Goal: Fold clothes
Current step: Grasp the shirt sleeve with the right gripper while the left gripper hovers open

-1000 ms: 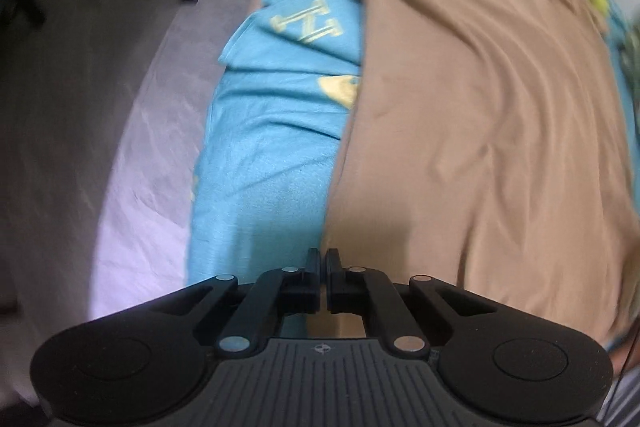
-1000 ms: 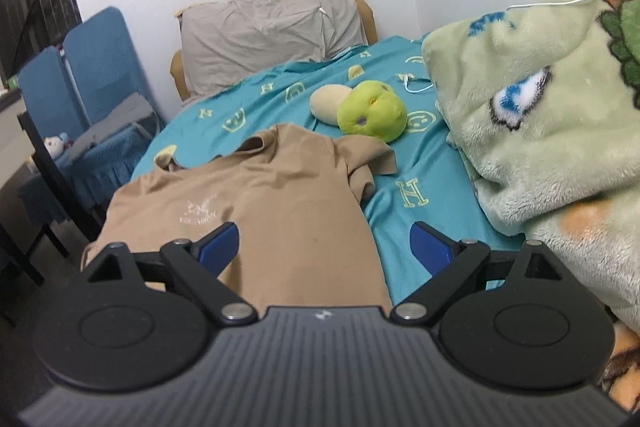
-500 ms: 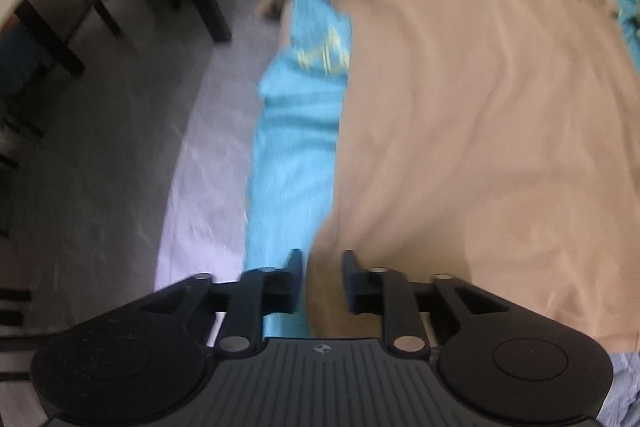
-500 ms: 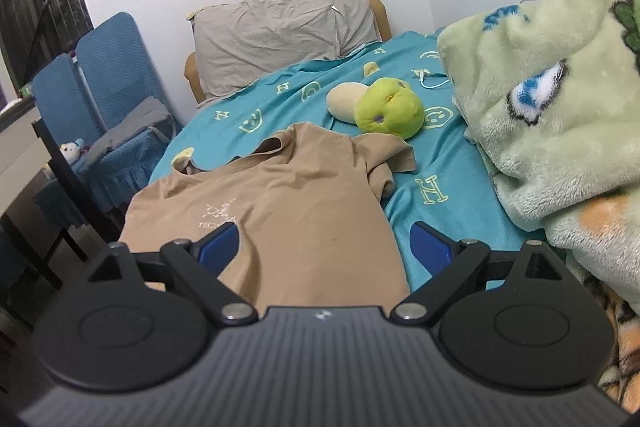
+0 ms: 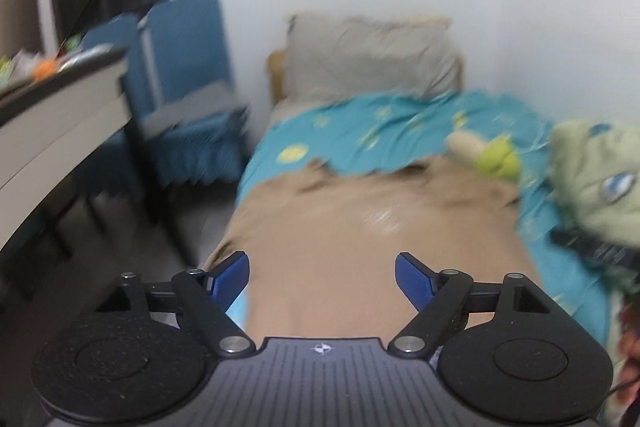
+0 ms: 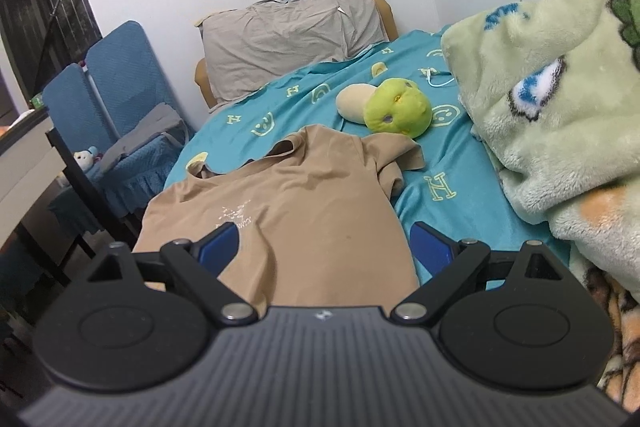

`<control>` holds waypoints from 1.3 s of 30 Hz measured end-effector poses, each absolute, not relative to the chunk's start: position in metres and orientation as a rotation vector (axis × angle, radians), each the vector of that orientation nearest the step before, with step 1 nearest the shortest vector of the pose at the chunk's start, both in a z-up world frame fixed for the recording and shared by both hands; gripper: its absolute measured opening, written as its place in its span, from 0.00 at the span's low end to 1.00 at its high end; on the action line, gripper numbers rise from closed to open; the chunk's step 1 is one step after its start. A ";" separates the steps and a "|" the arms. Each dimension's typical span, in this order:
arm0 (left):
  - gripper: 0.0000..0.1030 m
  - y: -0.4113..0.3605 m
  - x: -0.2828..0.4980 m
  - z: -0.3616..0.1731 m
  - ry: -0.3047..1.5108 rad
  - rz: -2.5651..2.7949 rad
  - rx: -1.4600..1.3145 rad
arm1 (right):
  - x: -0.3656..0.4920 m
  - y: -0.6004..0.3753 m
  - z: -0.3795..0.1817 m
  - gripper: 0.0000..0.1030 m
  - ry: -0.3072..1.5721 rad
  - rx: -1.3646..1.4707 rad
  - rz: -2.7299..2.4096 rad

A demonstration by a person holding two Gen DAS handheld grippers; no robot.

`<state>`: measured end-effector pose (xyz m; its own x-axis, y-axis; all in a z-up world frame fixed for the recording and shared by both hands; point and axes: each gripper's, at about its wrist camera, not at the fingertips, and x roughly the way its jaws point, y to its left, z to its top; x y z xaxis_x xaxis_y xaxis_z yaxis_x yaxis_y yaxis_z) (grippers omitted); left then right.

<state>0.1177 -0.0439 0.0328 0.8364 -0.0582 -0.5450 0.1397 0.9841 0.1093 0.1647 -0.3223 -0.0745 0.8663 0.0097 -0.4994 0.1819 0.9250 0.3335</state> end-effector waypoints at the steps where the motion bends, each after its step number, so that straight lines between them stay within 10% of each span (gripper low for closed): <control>1: 0.83 -0.051 0.121 0.028 0.557 -0.128 0.146 | 0.163 -0.322 -0.074 0.91 0.518 0.380 -0.089; 7: 0.92 -0.060 0.126 -0.026 0.523 -0.229 0.055 | 0.159 -0.319 -0.069 0.90 0.500 0.388 -0.034; 12: 0.92 -0.036 0.128 -0.071 0.555 -0.208 -0.033 | 0.173 -0.337 -0.077 0.66 0.545 0.567 0.020; 19: 0.93 -0.020 0.131 -0.103 0.591 -0.184 -0.044 | 0.256 -0.383 -0.100 0.60 0.668 0.833 0.005; 21: 0.93 -0.019 0.135 -0.109 0.610 -0.199 -0.054 | 0.279 -0.400 -0.114 0.39 0.682 0.851 -0.056; 33: 0.93 -0.016 0.179 -0.146 0.698 -0.222 -0.194 | 0.341 -0.442 -0.210 0.34 0.730 1.050 -0.119; 35: 0.92 -0.015 0.183 -0.153 0.723 -0.200 -0.193 | 0.346 -0.439 -0.209 0.15 0.736 0.982 -0.115; 39: 0.92 -0.006 0.187 -0.161 0.758 -0.151 -0.210 | 0.342 -0.436 -0.191 0.10 0.697 0.918 -0.117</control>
<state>0.1871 -0.0061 -0.1607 0.7168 -0.2111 -0.6646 0.0600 0.9682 -0.2429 0.3420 -0.4358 -0.1915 0.7772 0.1926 -0.5991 0.3783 0.6177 0.6894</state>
